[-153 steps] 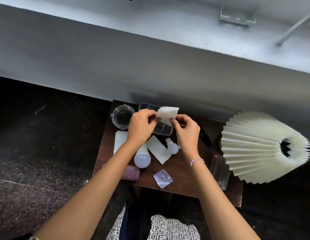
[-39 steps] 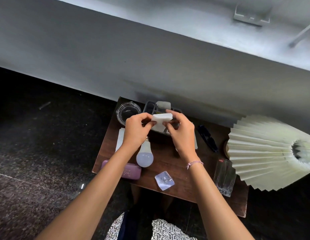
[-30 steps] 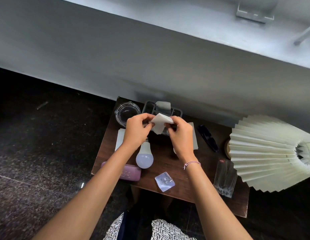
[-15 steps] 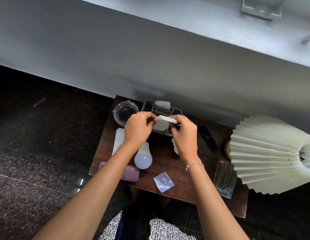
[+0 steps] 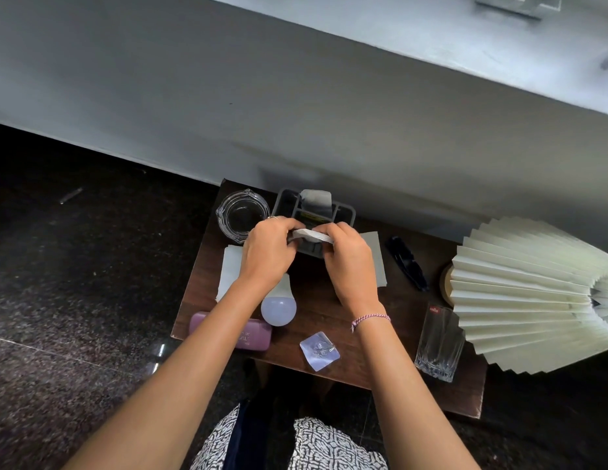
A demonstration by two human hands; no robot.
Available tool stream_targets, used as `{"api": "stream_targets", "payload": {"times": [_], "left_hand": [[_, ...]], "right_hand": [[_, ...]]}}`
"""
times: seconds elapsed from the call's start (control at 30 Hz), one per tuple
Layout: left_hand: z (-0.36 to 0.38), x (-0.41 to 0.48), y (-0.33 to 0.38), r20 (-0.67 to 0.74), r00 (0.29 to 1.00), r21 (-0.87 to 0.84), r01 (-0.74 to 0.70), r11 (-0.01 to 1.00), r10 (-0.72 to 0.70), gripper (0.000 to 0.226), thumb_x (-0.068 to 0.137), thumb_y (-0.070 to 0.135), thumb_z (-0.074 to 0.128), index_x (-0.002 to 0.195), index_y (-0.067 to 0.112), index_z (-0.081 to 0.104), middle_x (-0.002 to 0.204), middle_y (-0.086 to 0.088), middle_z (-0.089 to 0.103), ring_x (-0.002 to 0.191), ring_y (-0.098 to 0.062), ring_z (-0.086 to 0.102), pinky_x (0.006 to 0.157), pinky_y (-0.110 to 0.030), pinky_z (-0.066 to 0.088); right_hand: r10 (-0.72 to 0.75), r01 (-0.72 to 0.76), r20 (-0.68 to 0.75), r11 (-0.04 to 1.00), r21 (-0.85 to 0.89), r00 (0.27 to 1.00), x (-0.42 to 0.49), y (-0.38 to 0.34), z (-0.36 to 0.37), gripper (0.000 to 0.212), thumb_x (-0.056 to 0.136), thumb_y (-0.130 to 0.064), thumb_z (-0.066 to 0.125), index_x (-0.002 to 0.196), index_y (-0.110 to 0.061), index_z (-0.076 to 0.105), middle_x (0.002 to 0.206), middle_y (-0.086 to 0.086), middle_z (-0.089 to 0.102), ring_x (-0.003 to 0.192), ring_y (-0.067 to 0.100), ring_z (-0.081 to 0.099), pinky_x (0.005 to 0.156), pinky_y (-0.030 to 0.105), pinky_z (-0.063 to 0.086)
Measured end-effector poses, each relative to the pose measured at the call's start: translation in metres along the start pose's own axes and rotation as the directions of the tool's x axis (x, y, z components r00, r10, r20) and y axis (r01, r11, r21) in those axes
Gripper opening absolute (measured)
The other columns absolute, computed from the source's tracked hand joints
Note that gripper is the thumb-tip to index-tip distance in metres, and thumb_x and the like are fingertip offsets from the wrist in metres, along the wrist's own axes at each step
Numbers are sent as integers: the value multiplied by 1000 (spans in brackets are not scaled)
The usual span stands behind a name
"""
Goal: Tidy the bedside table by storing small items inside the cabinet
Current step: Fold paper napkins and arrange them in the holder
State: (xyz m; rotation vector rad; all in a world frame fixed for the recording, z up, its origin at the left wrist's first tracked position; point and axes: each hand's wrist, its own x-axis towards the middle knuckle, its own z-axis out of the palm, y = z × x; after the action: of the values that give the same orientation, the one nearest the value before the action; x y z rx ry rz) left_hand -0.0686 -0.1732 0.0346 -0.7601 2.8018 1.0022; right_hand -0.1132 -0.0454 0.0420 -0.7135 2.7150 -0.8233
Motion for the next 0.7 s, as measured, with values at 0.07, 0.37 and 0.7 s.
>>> {"api": "stream_targets", "payload": {"times": [0.07,0.37,0.7], "left_hand": [[0,-1,-1,-8,1000,3,9,1000,-9,25,82,16,66,106,23,69,100,-1,72,92,-20,66,76,-32,53],[-3,-7,-2,-71,997,28,7,1000,-5,25,82,19,67,107,20,69,99,-5,72,91,-24,66,71,-32,51],[-1,-11,-7,-55,998,-29,-19,999,18,27,83,17,66,110,18,68,100,-3,71,91,-17,65,81,-31,53]], "right_hand": [[11,-11,18,1000,-11,1000,-1,1,1,27,84,0,60,108,-10,65,102,8,67,94,23,62,79,34,52],[21,-21,4,999,-39,1000,-6,-5,-6,24,82,6,59,103,-3,67,93,14,67,85,29,62,73,37,51],[45,-27,86,979,-200,995,-12,-4,5,29,92,-16,54,121,-16,58,112,3,59,105,20,50,73,29,49]]}}
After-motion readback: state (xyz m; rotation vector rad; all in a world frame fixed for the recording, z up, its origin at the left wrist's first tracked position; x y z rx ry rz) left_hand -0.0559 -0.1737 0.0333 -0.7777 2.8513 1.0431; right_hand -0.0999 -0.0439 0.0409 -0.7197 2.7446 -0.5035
